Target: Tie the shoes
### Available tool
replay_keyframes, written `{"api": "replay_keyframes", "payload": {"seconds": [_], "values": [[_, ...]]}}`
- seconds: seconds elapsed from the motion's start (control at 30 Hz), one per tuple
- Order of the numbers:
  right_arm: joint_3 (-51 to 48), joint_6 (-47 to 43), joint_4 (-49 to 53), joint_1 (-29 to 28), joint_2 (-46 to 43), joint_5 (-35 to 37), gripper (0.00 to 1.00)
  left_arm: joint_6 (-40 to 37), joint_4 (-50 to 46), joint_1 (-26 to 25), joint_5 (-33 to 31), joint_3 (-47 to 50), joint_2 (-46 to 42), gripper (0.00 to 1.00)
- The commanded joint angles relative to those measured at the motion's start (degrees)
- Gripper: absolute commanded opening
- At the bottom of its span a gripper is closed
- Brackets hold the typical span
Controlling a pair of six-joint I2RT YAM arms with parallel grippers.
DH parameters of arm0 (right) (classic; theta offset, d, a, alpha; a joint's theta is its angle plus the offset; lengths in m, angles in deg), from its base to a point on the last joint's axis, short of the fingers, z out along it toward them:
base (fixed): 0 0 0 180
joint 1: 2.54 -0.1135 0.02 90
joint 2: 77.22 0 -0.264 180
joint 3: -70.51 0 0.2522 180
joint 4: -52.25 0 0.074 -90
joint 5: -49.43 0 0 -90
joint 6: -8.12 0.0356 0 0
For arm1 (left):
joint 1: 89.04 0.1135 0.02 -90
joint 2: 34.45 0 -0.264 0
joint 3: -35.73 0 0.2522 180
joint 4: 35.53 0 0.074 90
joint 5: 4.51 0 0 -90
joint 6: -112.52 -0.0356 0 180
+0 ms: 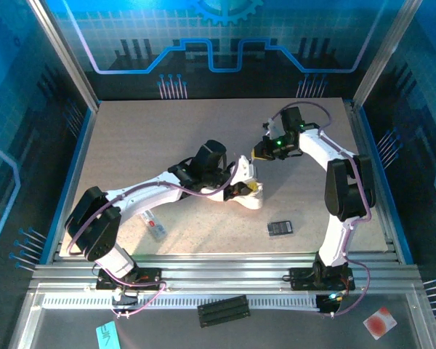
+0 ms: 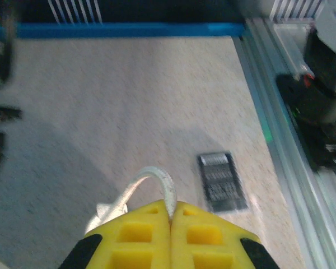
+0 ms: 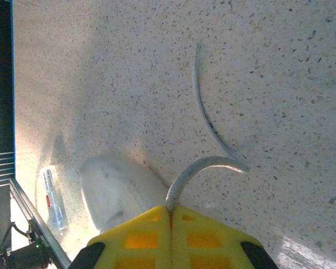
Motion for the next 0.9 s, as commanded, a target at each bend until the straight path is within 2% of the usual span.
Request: {"api": "replay_keyframes", "payload": {"seconds": [0.0, 0.1, 0.2, 0.3, 0.47, 0.5, 0.6, 0.67, 0.87], "values": [[-2.34, 1.76, -2.59, 0.22, 0.12, -1.08, 0.00, 8.69, 16.45, -0.41, 0.36, -1.47, 0.82, 0.00], [-3.72, 2.22, -3.51, 0.41, -0.38, -1.34, 0.00, 10.03, 24.38, -0.37, 5.60, -0.59, 3.43, 0.00], [-3.58, 2.21, -3.12, 0.68, -0.27, -1.86, 0.00, 9.41, 21.46, -0.41, 9.81, -3.20, 6.48, 0.00], [-3.28, 2.06, -2.84, 0.81, -0.48, -1.78, 0.00, 8.67, 17.10, -0.42, 9.33, -4.66, 8.25, 0.00], [-2.58, 2.34, -2.46, 1.26, -1.38, -1.45, 0.00, 8.96, 15.86, 0.17, 6.68, -2.53, 8.00, 0.00], [-2.36, 2.43, -2.41, 1.46, -1.96, -1.35, 0.00, 10.21, 16.11, 0.73, 6.11, -1.83, 7.51, 0.00], [-2.13, 3.17, -3.17, 1.80, -5.00, -0.12, 0.00, 17.25, 24.53, 3.61, 5.27, 2.23, 5.22, 0.00], [-1.83, 3.32, -3.29, 2.15, -7.38, 0.84, 0.00, 20.02, 25.62, 5.52, 5.88, 2.24, 3.98, 0.00], [-3.20, 2.72, -1.84, 2.43, -16.05, 6.33, 0.00, 14.85, 9.30, 9.33, 5.00, -4.74, 0.98, 0.00]]}}
